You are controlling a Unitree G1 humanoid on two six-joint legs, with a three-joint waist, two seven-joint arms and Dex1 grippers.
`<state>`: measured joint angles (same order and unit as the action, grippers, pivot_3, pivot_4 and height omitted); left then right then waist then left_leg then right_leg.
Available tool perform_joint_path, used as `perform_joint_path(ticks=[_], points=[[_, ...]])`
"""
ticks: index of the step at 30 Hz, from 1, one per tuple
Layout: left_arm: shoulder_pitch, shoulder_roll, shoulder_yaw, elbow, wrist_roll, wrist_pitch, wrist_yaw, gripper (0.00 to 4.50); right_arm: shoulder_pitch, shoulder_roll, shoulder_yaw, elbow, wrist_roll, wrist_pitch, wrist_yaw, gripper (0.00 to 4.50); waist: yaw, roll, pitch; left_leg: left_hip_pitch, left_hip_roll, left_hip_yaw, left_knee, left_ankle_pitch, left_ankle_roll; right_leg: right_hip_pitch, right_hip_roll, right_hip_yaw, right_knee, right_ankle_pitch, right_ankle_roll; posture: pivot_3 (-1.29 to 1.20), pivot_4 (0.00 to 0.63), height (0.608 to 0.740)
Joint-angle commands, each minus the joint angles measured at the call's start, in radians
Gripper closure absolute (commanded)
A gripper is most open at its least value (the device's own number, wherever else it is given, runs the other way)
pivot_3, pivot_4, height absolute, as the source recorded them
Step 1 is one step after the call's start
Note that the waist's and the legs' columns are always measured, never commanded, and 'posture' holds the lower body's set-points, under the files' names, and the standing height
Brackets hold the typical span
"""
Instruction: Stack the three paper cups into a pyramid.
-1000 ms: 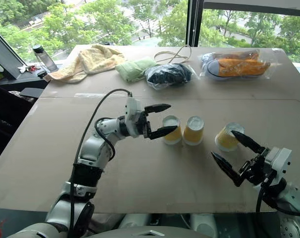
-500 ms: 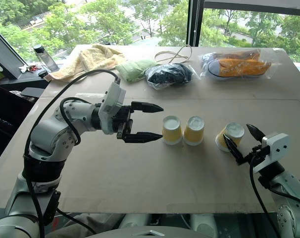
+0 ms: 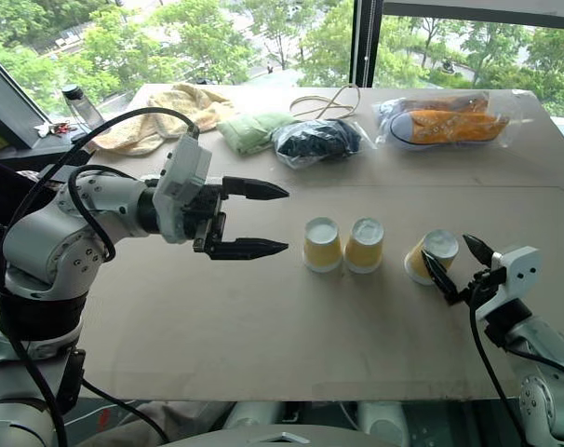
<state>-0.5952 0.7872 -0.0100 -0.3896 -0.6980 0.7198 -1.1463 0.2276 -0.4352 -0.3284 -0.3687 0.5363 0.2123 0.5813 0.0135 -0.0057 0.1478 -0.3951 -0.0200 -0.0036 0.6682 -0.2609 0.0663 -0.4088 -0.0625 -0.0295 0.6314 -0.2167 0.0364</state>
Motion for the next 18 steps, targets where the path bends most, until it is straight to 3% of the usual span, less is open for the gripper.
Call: perform_joint_path(ticks=[1,2,5,8,13,18], points=[[-0.004,0.020,0.032,-0.059,-0.036,0.017,0.015,0.09,-0.016,-0.018,0.000,0.001,0.011,0.004,0.020,0.00,0.001,0.000,0.000,0.000,0.000,0.000,0.000,0.000,0.000,0.000,0.000,0.000,0.000,0.000,0.000,0.00,0.150,0.740],[-0.005,0.021,0.034,-0.062,-0.040,0.020,0.020,0.09,-0.018,-0.017,0.001,0.003,0.010,0.006,0.022,0.00,0.002,0.000,0.000,0.000,0.000,0.000,0.000,0.000,0.000,0.000,0.000,0.000,0.000,0.000,0.000,0.00,0.150,0.740],[-0.002,0.026,0.039,-0.071,-0.047,0.029,0.033,0.00,-0.021,-0.019,0.007,0.008,0.009,0.012,0.027,0.81,0.001,0.000,0.000,0.000,0.000,0.000,0.000,0.000,0.000,0.000,0.000,0.000,0.000,0.000,0.000,0.00,0.150,0.740],[0.004,0.032,0.040,-0.076,-0.053,0.032,0.040,0.00,-0.019,-0.021,0.011,0.009,0.002,0.009,0.037,2.17,0.000,0.000,0.000,0.000,0.000,0.000,0.000,0.000,0.000,0.000,0.000,0.000,0.000,0.000,0.000,0.00,0.150,0.740],[0.021,0.049,0.046,-0.085,-0.062,0.040,0.047,0.00,-0.039,-0.029,-0.007,0.009,0.002,-0.001,0.040,2.23,0.000,0.000,0.000,0.000,0.000,0.000,0.000,0.000,0.000,0.000,0.000,0.000,0.000,0.000,0.000,0.00,0.150,0.740],[0.081,0.092,0.062,-0.077,-0.040,0.015,0.035,0.00,-0.089,-0.108,-0.001,-0.024,0.013,0.060,0.064,2.23,-0.002,0.001,0.001,0.000,0.000,0.001,0.000,0.000,0.000,0.000,0.000,0.001,0.000,0.000,0.000,0.00,0.150,0.740]])
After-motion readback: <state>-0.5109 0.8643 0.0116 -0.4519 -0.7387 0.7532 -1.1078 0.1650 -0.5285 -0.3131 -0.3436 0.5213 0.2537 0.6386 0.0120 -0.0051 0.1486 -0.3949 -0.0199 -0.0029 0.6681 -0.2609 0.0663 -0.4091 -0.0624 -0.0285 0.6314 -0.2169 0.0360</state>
